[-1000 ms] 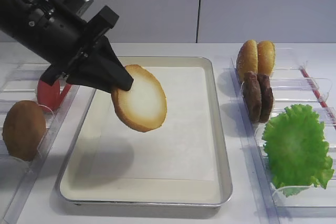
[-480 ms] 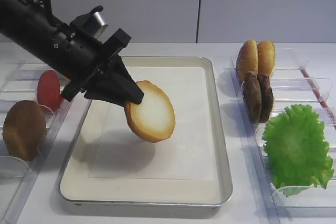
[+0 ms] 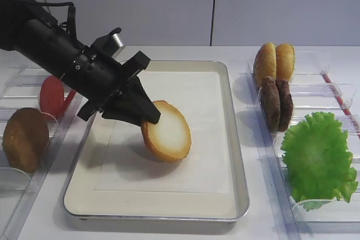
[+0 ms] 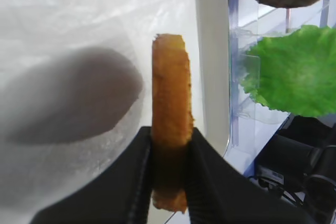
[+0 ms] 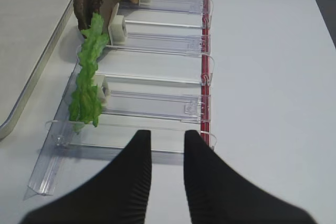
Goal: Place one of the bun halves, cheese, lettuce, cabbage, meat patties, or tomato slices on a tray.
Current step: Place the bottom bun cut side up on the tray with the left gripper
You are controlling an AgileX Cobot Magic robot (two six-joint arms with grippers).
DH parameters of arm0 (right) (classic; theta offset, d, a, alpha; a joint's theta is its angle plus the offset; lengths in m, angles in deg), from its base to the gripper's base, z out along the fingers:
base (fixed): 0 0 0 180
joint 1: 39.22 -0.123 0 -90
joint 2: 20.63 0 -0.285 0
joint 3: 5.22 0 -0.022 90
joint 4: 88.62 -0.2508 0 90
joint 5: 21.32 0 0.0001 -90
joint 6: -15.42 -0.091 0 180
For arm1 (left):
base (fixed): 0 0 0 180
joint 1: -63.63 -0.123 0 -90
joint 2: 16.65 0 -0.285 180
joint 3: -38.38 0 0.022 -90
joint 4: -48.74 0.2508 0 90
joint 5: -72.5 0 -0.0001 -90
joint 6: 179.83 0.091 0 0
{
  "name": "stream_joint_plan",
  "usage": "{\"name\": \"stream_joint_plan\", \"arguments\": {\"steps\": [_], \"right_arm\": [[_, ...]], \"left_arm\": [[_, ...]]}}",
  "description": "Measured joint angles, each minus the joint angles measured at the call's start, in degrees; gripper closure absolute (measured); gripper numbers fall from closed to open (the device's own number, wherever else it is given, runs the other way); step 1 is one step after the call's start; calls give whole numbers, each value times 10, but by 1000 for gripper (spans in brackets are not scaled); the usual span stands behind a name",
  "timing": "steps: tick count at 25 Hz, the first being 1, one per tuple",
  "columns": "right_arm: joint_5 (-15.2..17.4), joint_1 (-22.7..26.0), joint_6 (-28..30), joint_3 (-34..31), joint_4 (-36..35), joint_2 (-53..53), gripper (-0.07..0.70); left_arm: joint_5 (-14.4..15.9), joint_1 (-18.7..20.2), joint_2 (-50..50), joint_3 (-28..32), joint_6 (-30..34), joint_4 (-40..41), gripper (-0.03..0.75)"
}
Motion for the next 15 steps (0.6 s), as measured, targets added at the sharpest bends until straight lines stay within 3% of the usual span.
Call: {"name": "stream_joint_plan", "arguments": {"steps": [6, 15], "right_arm": [[0, 0, 0, 0, 0, 0, 444], [0, 0, 0, 0, 0, 0, 444]], "left_arm": [[-13, 0, -1, -1, 1, -3, 601], [-8, 0, -26, -1, 12, -15, 601]]}}
